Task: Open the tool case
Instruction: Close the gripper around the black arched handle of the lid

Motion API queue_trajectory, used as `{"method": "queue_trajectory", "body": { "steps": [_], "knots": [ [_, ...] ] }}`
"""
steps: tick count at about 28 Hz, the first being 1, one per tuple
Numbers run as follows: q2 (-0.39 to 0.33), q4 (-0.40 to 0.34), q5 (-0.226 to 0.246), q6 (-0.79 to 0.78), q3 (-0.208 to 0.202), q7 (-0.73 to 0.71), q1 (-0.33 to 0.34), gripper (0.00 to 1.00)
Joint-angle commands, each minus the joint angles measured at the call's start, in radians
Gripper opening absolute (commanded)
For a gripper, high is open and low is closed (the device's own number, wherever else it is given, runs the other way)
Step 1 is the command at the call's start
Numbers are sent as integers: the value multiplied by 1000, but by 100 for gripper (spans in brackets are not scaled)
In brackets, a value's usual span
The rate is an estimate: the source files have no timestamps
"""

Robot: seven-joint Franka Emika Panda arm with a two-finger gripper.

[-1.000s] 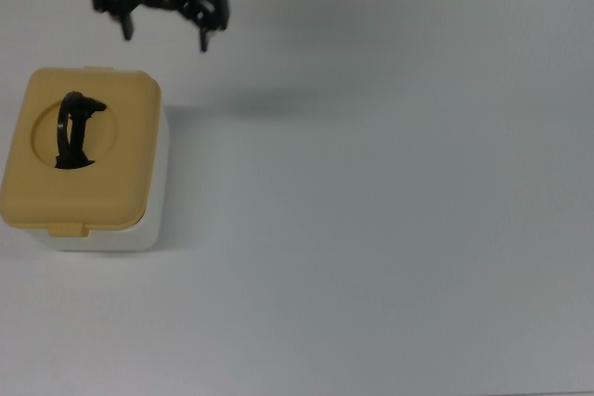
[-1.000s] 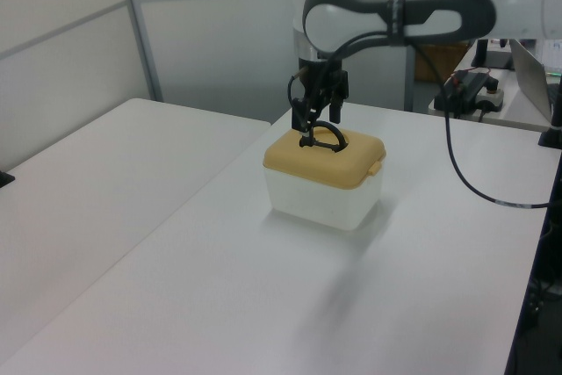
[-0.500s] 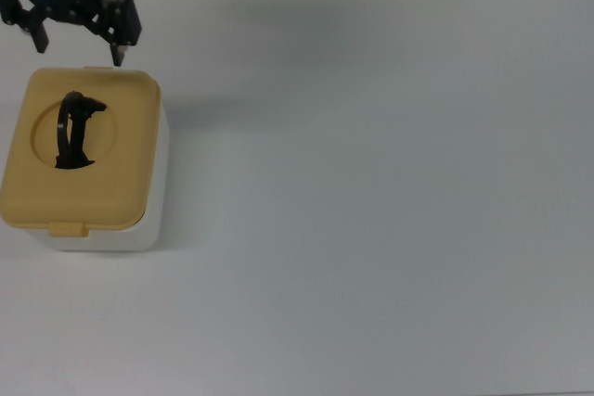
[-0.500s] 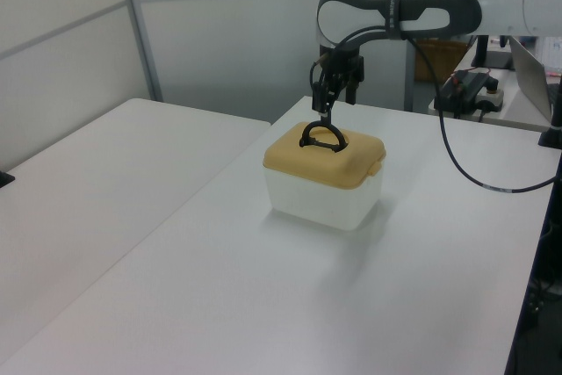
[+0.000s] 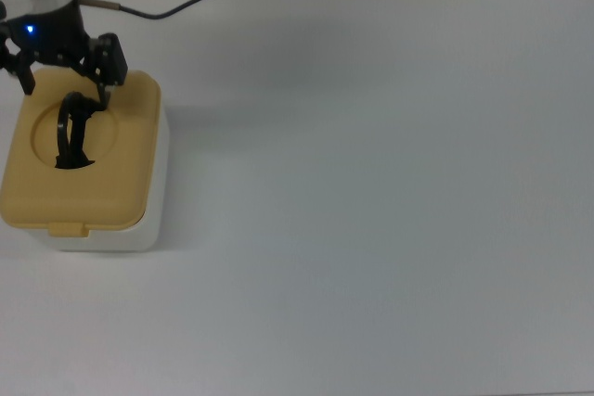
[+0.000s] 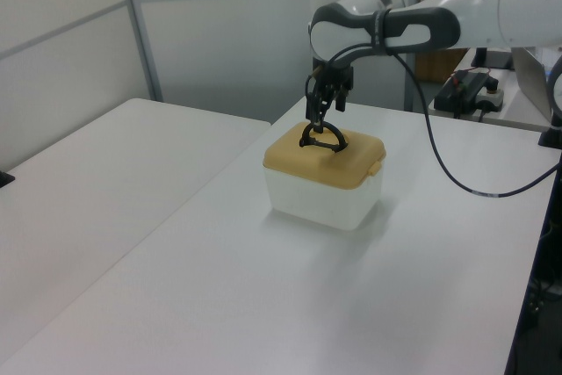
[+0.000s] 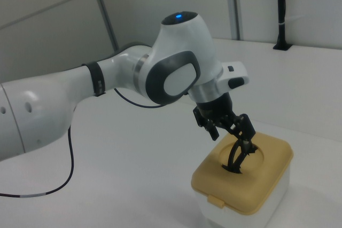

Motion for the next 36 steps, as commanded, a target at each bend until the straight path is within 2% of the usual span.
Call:
{"method": "queue_trajectory", "body": {
  "steps": [1,4,5,6,8,10,12,13,16,18,20,26,36],
  "knots": [
    [46,25,2,35,-1,-57,-1,100],
    [52,25,5,50,-1,-73,-2,100],
    [54,25,7,53,-1,-76,-4,97],
    [54,25,7,55,-1,-79,-5,90],
    [58,25,11,56,-1,-77,-5,81],
    [61,25,11,56,-1,-74,-5,64],
    [63,25,11,56,-1,-71,-5,58],
    [64,25,11,58,-1,-71,-7,45],
    [64,25,28,58,-1,-73,-13,30],
    [64,25,56,58,-1,-76,-14,27],
    [64,27,64,58,-1,-76,-17,22],
    [63,27,80,58,-1,-71,-24,19],
    [63,27,83,58,-1,-69,-25,14]
  ]
}}
